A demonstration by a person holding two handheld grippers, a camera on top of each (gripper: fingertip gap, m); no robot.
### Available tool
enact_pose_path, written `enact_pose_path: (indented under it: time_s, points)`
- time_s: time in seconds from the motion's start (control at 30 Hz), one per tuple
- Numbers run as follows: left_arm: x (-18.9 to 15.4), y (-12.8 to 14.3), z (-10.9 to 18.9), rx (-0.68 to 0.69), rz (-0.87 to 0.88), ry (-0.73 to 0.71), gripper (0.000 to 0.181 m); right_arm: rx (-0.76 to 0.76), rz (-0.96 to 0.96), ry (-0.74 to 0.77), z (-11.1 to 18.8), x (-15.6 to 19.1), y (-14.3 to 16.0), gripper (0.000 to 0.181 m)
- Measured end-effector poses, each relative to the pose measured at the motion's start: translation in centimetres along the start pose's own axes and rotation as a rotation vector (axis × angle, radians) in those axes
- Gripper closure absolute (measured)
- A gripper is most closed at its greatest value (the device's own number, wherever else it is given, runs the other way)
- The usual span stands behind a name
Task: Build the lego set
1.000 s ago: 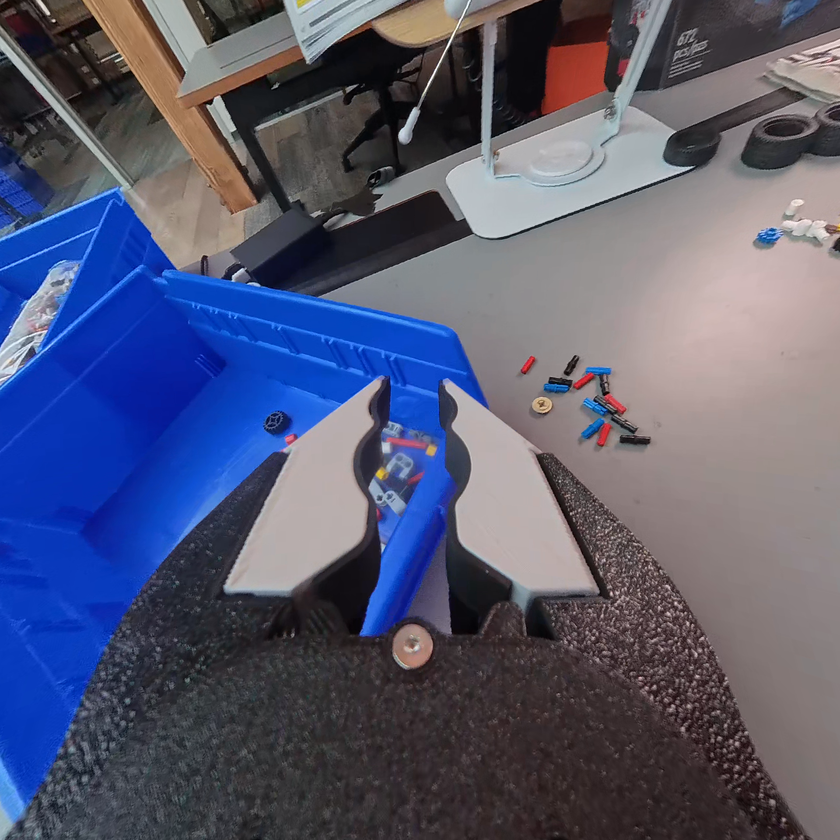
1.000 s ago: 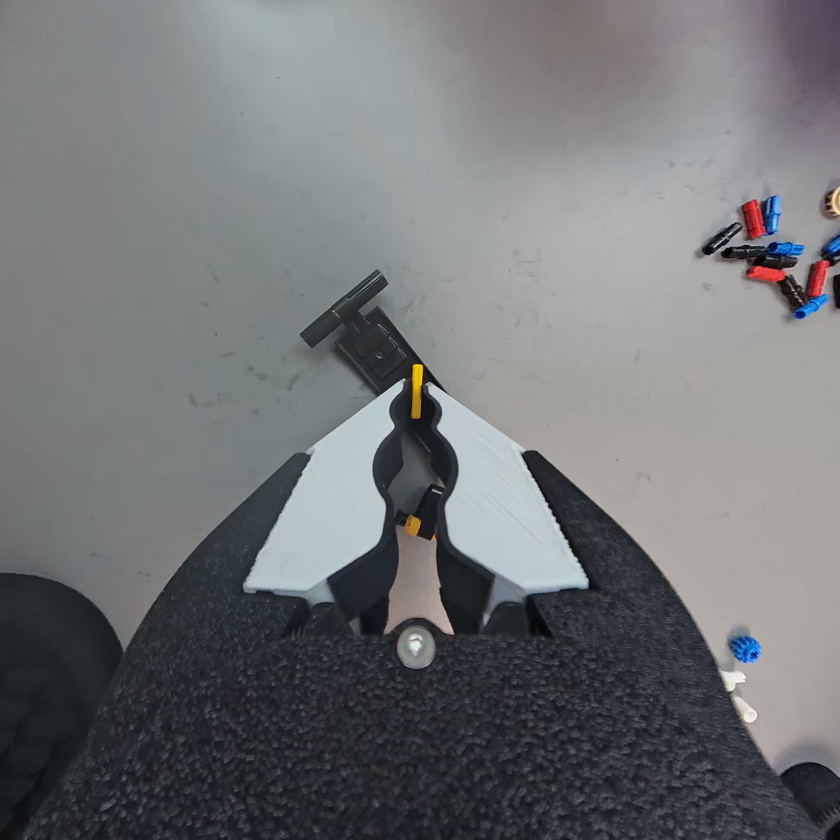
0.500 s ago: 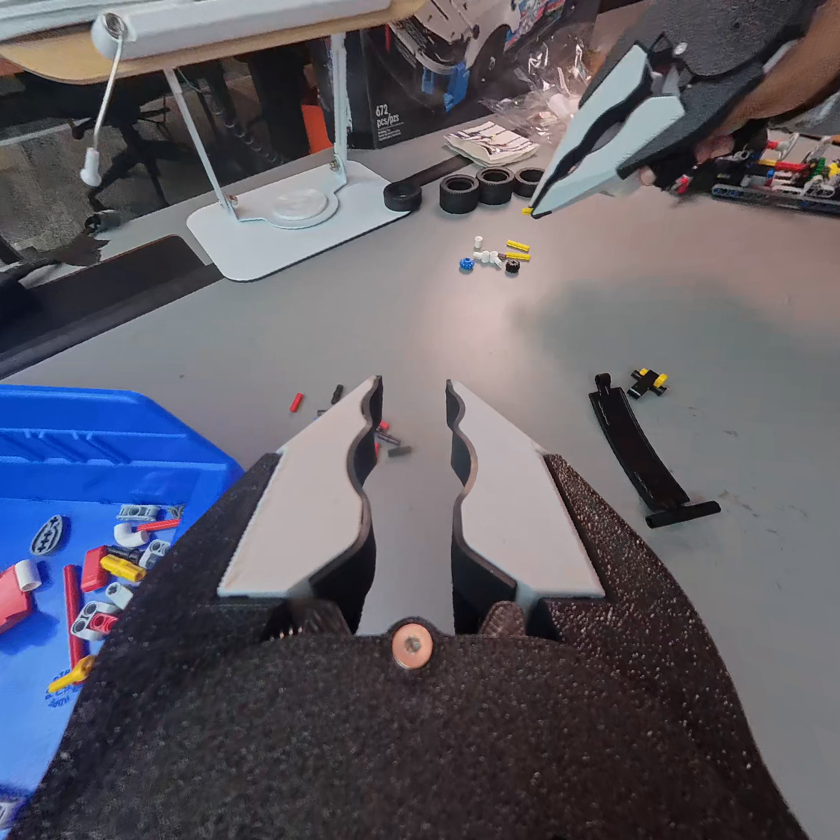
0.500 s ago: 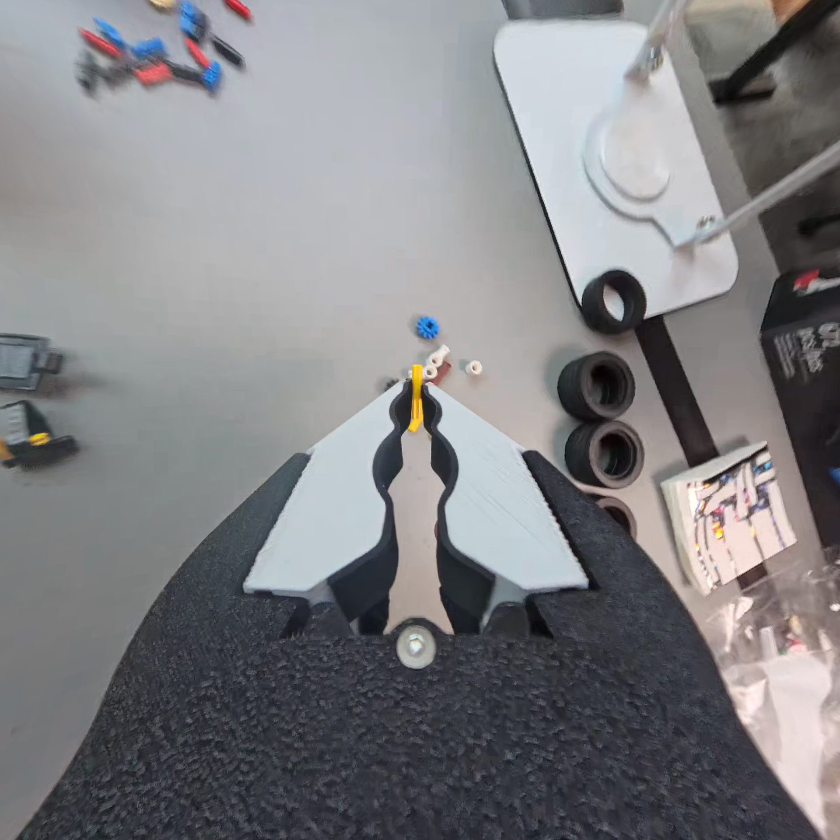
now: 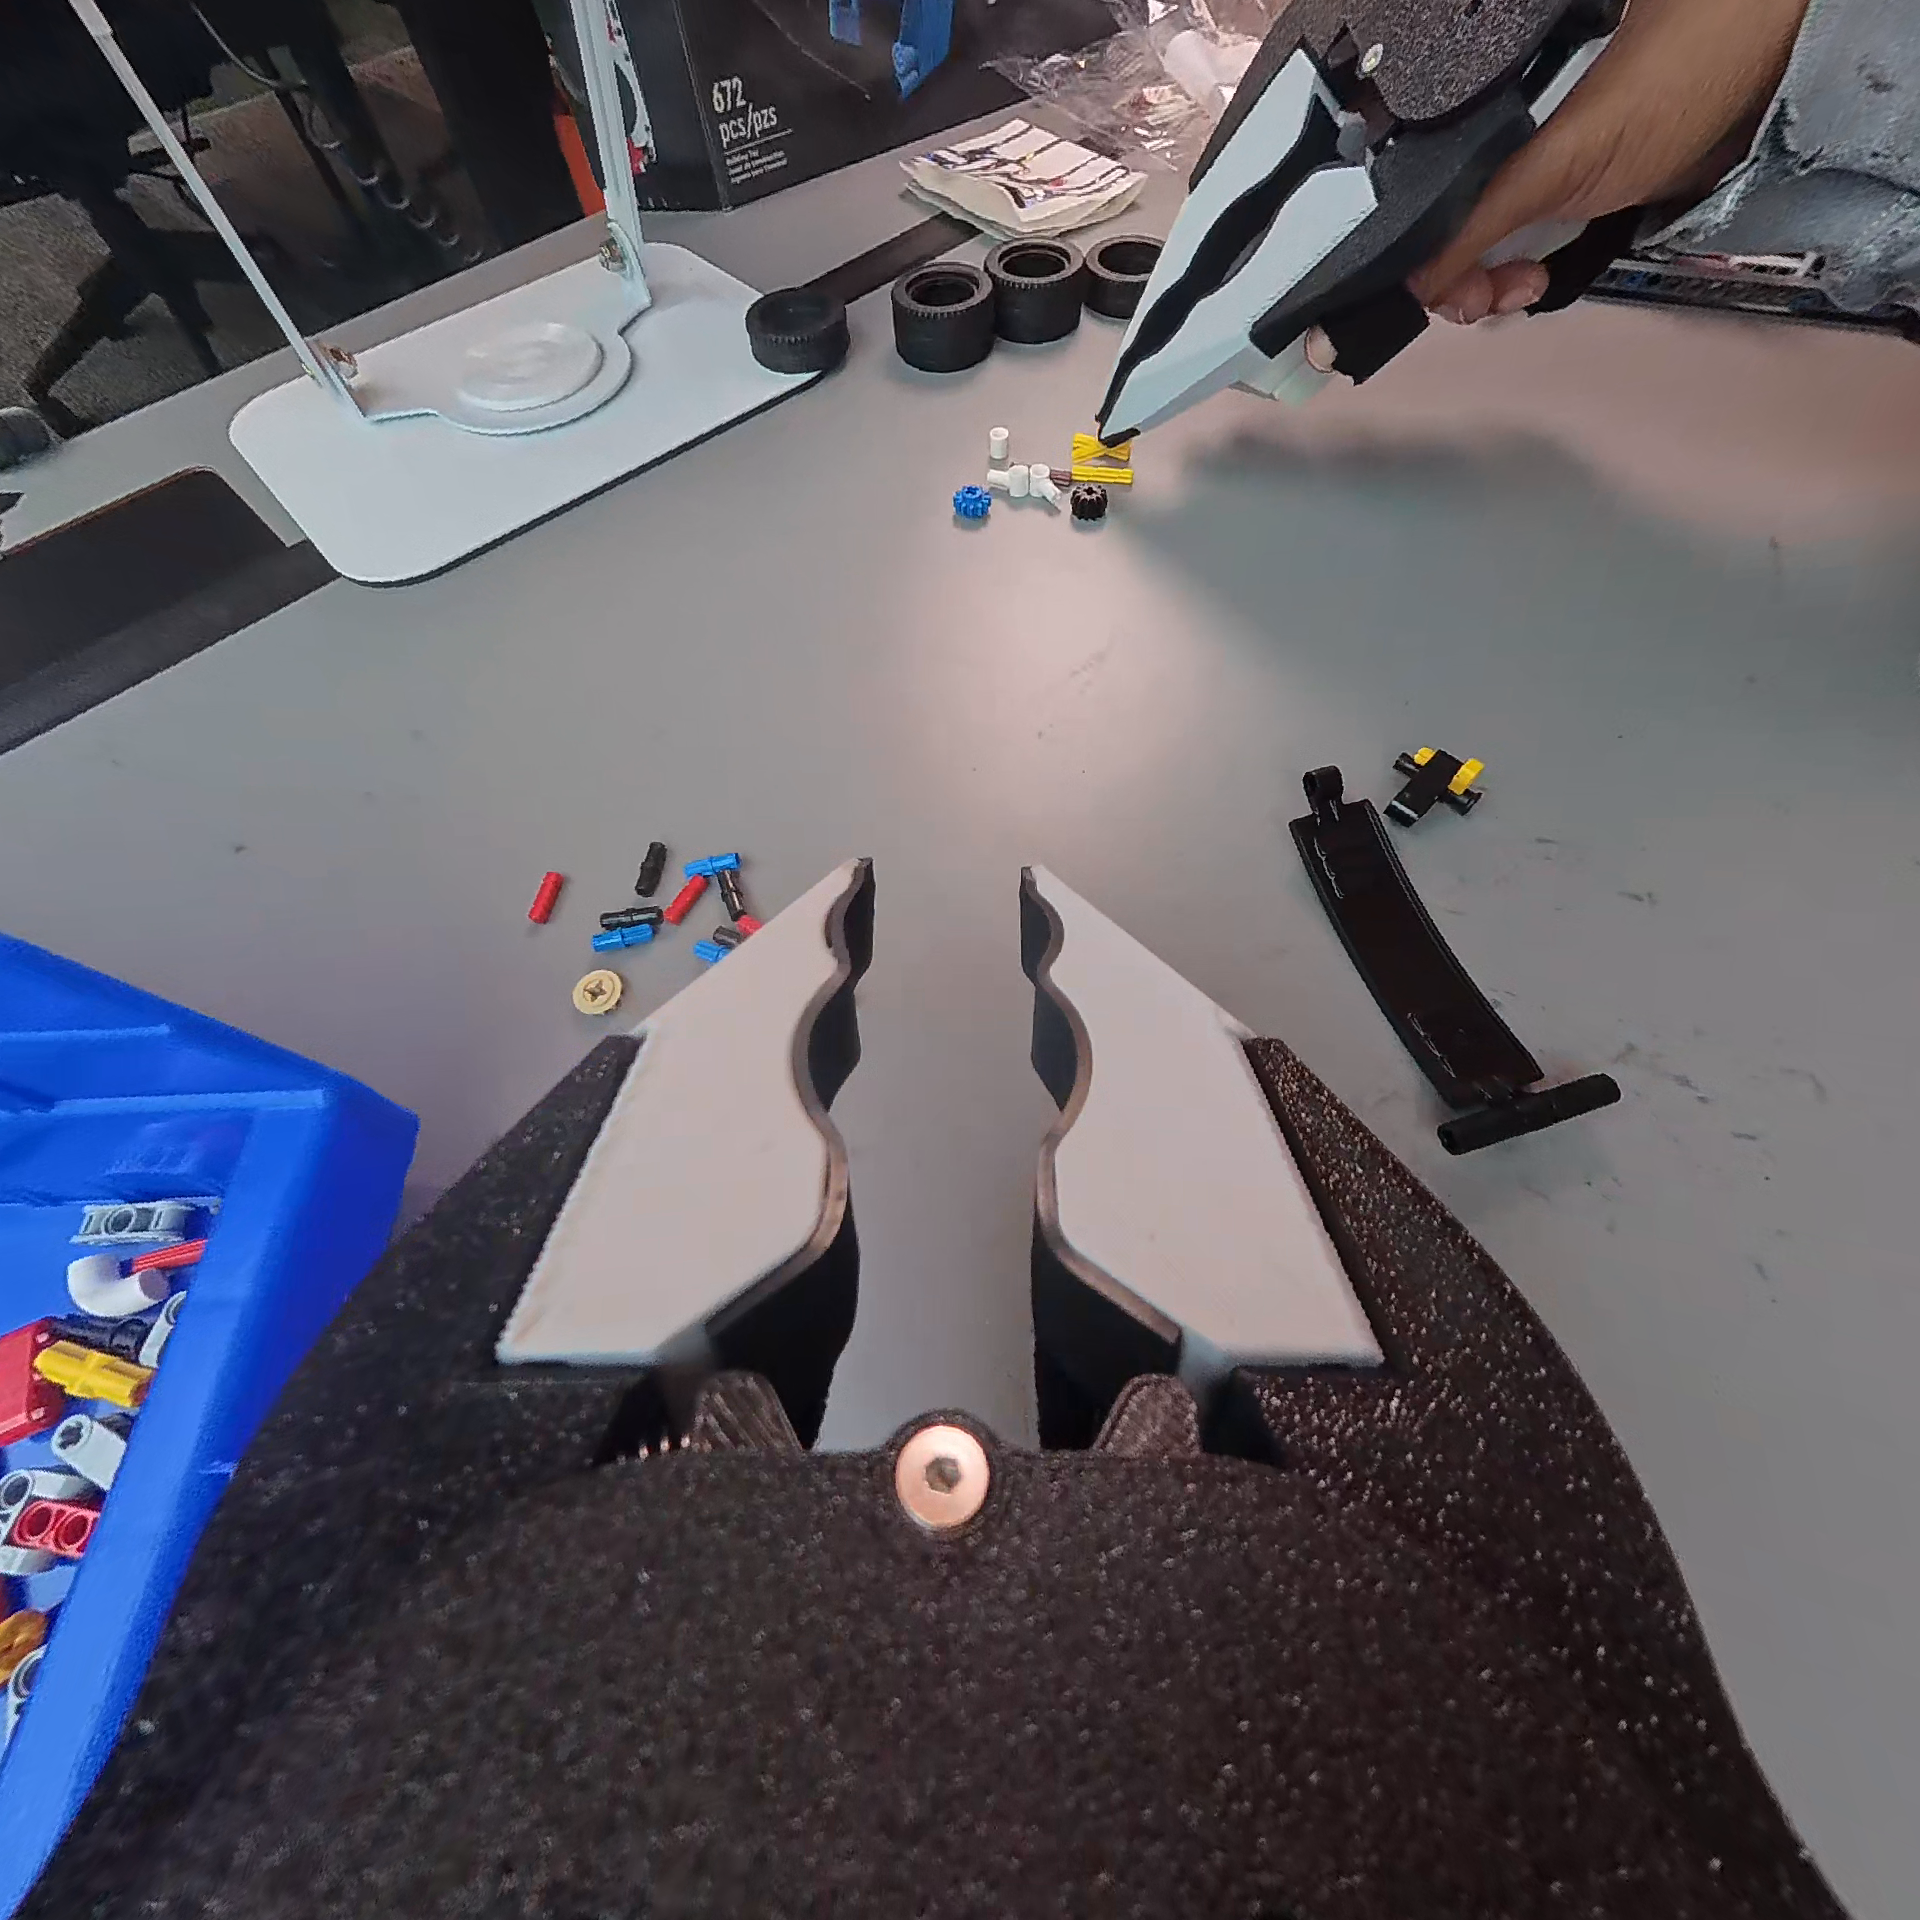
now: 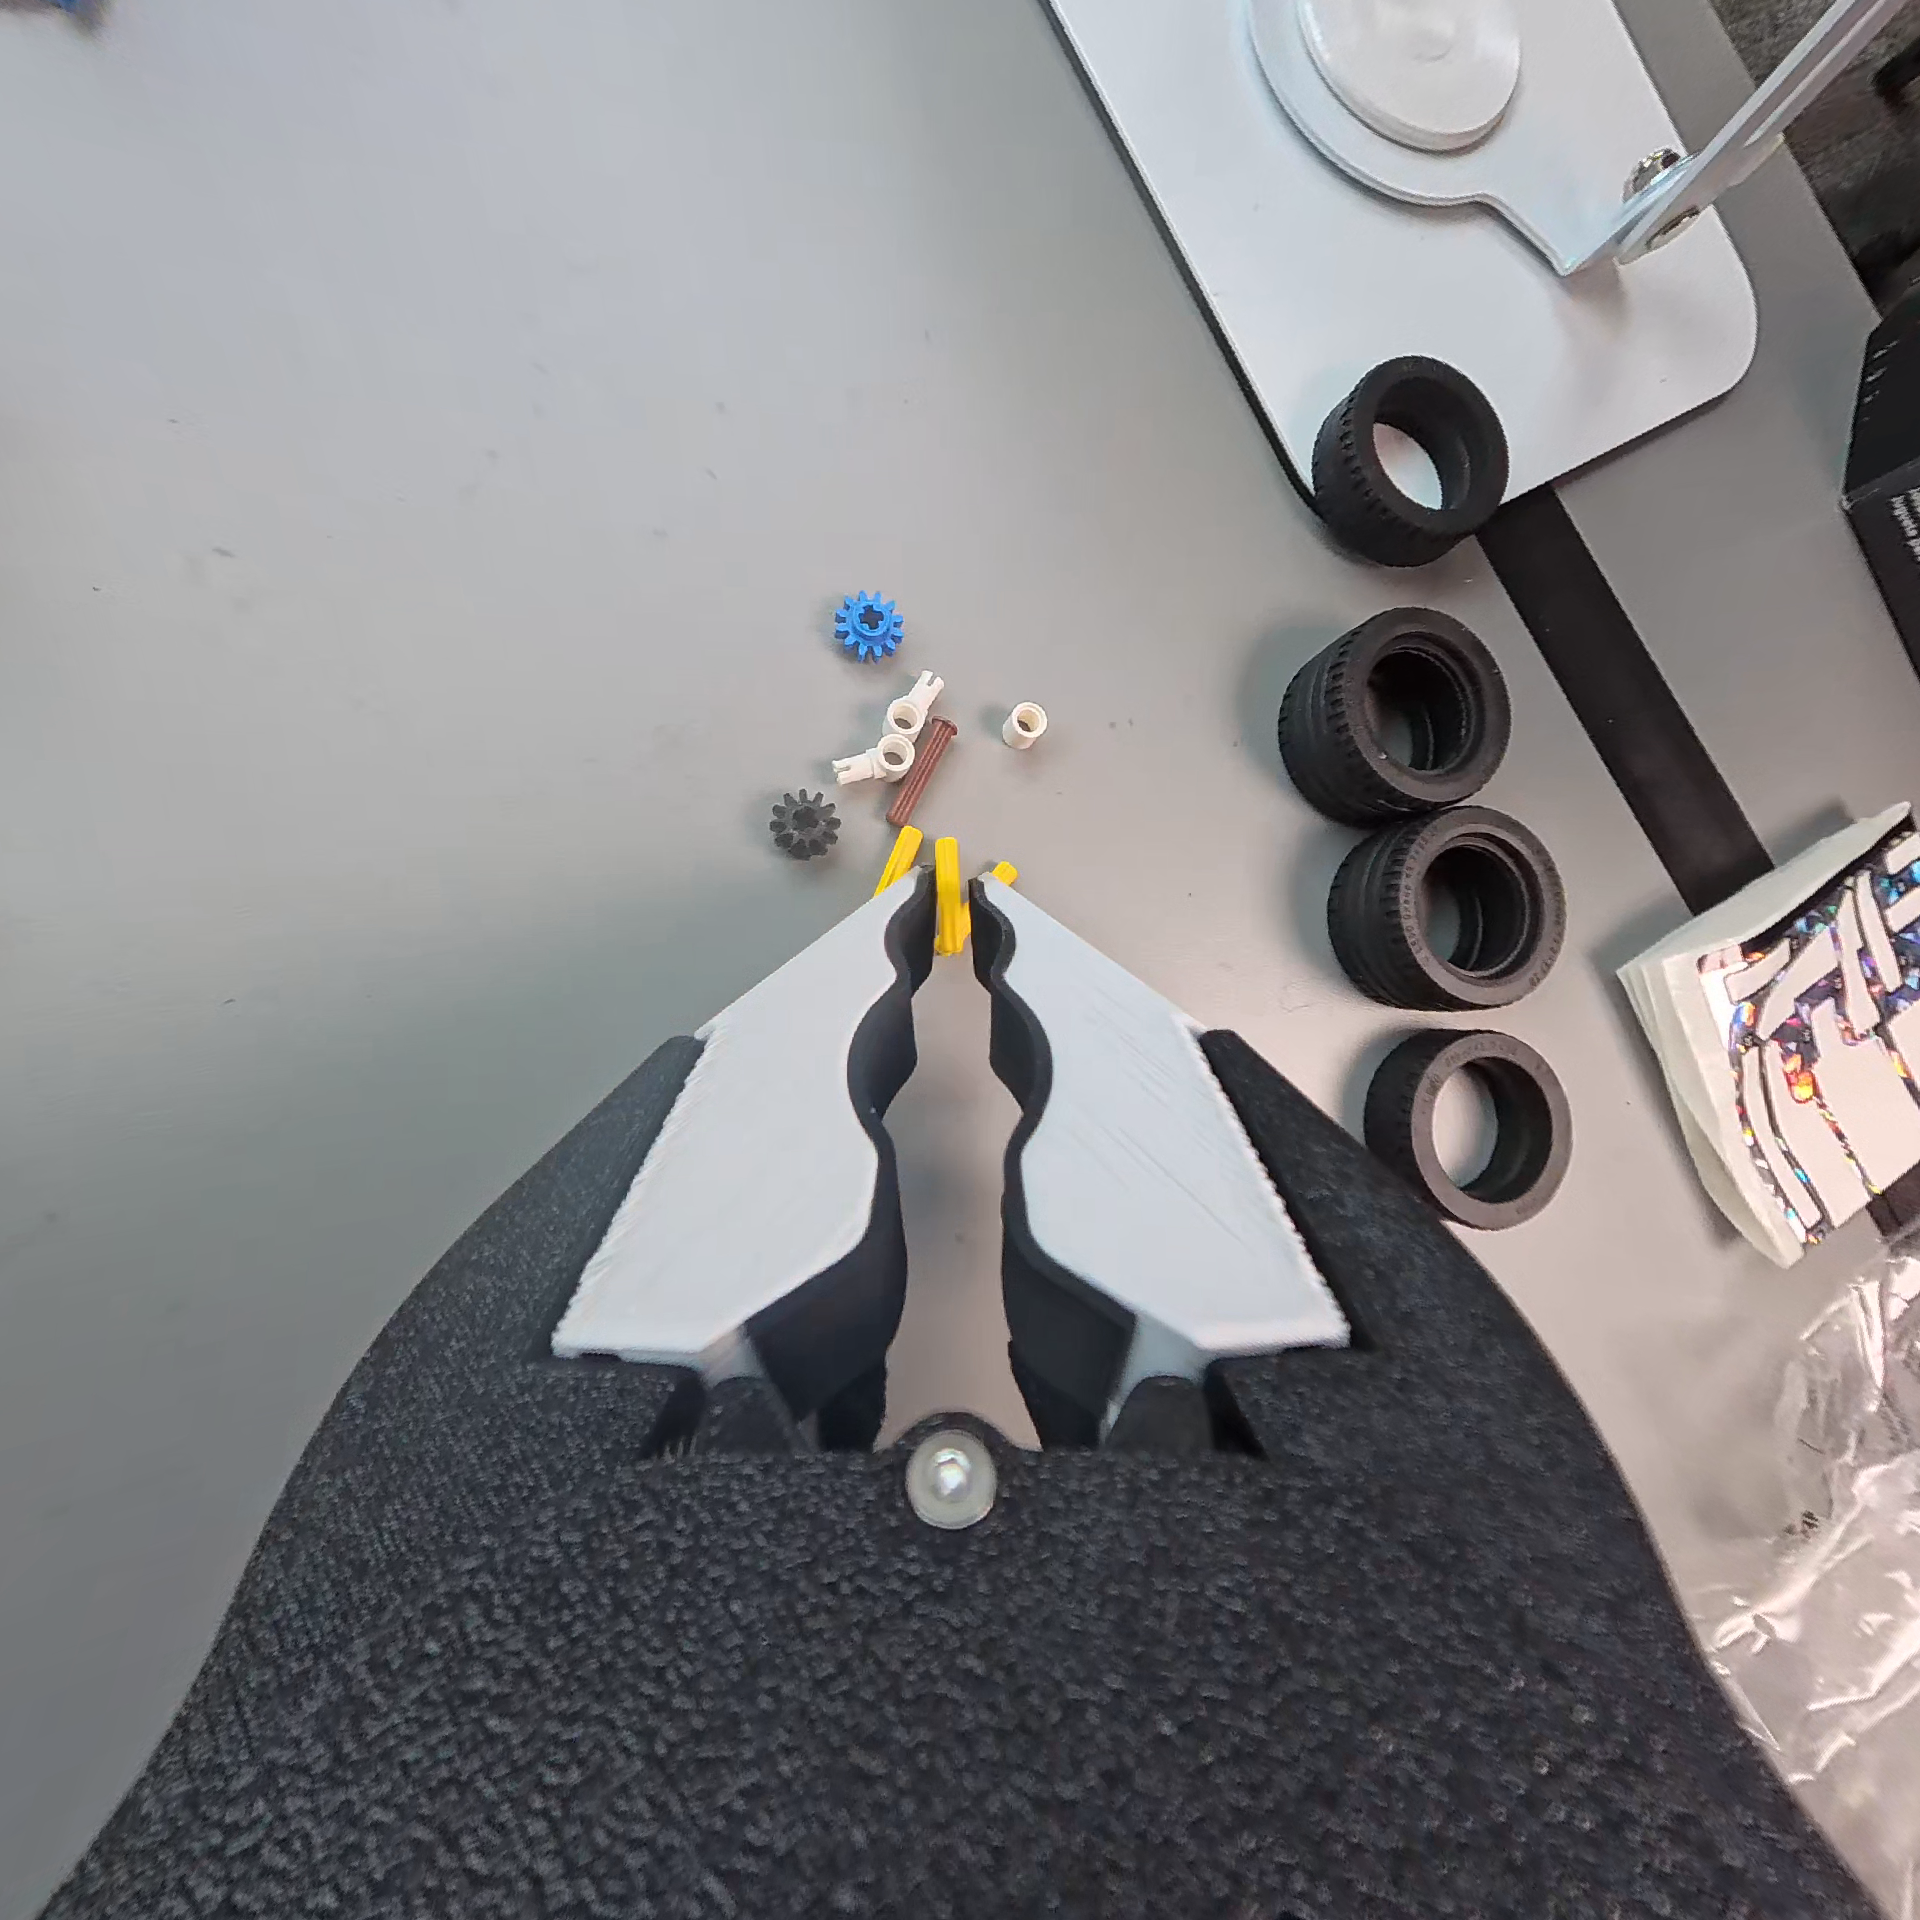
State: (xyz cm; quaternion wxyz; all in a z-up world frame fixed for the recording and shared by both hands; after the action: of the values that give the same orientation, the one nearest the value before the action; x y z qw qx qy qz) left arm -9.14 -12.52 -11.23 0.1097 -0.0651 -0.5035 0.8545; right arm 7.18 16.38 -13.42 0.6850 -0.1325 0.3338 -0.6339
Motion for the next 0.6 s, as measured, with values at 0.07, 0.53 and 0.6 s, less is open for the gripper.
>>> enact_pose_path:
  time_s: [0.07, 0.53, 0.6]
  points:
    - [0.0, 0.0, 0.0, 0.002, 0.0, -0.001, 0.154, -0.015, 0.0, 0.004, 0.2, 0.1, -0.1, 0.177]
    - [0.0, 0.5, -0.5, 0.033, -0.01, 0.005, 0.153, -0.269, 0.166, -0.435, 7.9, 9.0, 0.1, 0.158]
    - [-0.1, 0.6, -0.7, 0.042, -0.014, 0.013, 0.153, -0.22, 0.21, -0.467, 7.7, 11.0, 1.0, 0.153]
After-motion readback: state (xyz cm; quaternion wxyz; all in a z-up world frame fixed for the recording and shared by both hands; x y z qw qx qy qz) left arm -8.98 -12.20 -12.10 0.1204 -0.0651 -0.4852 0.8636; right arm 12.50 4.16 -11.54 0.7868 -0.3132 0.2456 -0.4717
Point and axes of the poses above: each gripper's, where its closed fingertips meet, z back along the fingers, y out of its underside, x = y × z across the jaws, the point moved 10 cm from there along z, back along the fingers, and after that the axes turned 5 degrees about y, right-handed, at the moved point
